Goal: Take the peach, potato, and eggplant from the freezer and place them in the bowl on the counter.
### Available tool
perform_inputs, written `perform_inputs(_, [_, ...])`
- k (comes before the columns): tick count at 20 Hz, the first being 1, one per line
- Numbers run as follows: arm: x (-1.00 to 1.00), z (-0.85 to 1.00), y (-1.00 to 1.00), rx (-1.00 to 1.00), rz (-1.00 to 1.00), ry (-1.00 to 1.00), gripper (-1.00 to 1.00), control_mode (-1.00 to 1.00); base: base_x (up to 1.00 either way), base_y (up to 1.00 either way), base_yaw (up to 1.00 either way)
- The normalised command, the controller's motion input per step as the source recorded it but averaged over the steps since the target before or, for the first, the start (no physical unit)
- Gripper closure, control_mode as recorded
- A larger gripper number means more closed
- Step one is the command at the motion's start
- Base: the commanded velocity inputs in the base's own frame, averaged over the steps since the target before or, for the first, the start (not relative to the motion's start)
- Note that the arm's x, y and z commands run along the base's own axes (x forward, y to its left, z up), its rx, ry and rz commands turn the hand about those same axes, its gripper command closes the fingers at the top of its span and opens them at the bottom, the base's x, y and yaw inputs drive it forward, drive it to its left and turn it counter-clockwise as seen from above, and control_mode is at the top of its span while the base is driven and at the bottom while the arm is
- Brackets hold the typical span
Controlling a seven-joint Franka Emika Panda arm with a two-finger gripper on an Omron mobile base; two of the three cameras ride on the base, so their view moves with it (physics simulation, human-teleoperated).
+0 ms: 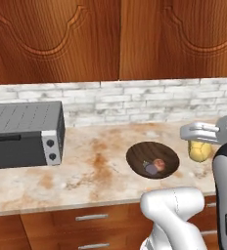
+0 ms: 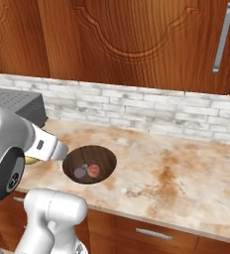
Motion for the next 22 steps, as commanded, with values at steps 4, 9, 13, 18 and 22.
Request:
perform_inputs(4, [0.00,0.00,0.00,0.00,0.00,0.00,1.00,1.00,0.71,-0.24,0.02])
perform_inputs(9, [0.35,-0.35,-0.30,0.07,0.03,0.00,1.00,-1.00,0.13,-0.03,0.00])
perform_inputs(13, [0.47,-0.70,-0.49,0.16,0.04,0.03,1.00,-1.00,0.00,0.00,0.00])
perform_inputs(18, [0.64,-0.51,-0.19,0.12,0.03,0.06,1.00,-1.00,0.00,0.00,0.00])
perform_inputs(22, [0.69,-0.61,-0.07,0.06,0.01,0.08,1.00,-1.00,0.00,0.00,0.00])
